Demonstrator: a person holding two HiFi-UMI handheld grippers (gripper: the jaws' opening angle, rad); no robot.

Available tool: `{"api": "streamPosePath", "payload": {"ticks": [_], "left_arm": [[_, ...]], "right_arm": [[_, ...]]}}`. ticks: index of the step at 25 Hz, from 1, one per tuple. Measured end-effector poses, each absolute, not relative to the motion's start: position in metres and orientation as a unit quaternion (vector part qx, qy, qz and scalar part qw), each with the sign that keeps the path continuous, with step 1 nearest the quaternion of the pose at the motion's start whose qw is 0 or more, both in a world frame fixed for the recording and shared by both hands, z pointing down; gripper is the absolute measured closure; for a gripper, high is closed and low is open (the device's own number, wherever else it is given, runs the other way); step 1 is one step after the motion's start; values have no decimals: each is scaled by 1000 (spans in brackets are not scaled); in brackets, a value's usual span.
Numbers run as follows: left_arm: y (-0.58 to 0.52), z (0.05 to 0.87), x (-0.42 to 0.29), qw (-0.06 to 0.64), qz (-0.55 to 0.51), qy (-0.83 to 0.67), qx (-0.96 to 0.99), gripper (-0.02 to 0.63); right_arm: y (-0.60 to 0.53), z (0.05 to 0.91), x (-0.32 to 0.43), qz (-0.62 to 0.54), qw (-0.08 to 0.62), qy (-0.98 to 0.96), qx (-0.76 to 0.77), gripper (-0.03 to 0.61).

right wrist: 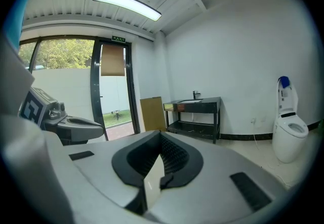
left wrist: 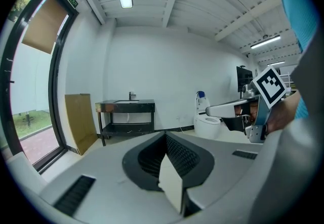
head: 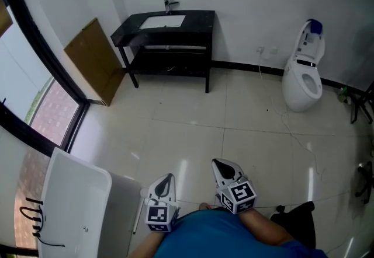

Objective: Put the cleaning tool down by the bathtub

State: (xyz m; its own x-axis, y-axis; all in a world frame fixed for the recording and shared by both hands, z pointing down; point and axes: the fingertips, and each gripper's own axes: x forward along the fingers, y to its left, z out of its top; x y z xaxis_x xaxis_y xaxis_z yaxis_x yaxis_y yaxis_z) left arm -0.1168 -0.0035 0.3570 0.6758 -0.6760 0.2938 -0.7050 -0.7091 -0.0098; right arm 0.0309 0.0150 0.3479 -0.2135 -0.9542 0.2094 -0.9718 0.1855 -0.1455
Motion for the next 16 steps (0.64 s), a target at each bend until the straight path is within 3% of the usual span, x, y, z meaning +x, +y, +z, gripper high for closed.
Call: {"api": "streamPosePath", "payload": {"ticks": [16], "left_arm": [[9,356,-119,52,134,-389,910,618]], "right_arm": [[26,354,28,133,35,-775,617,583]]}}
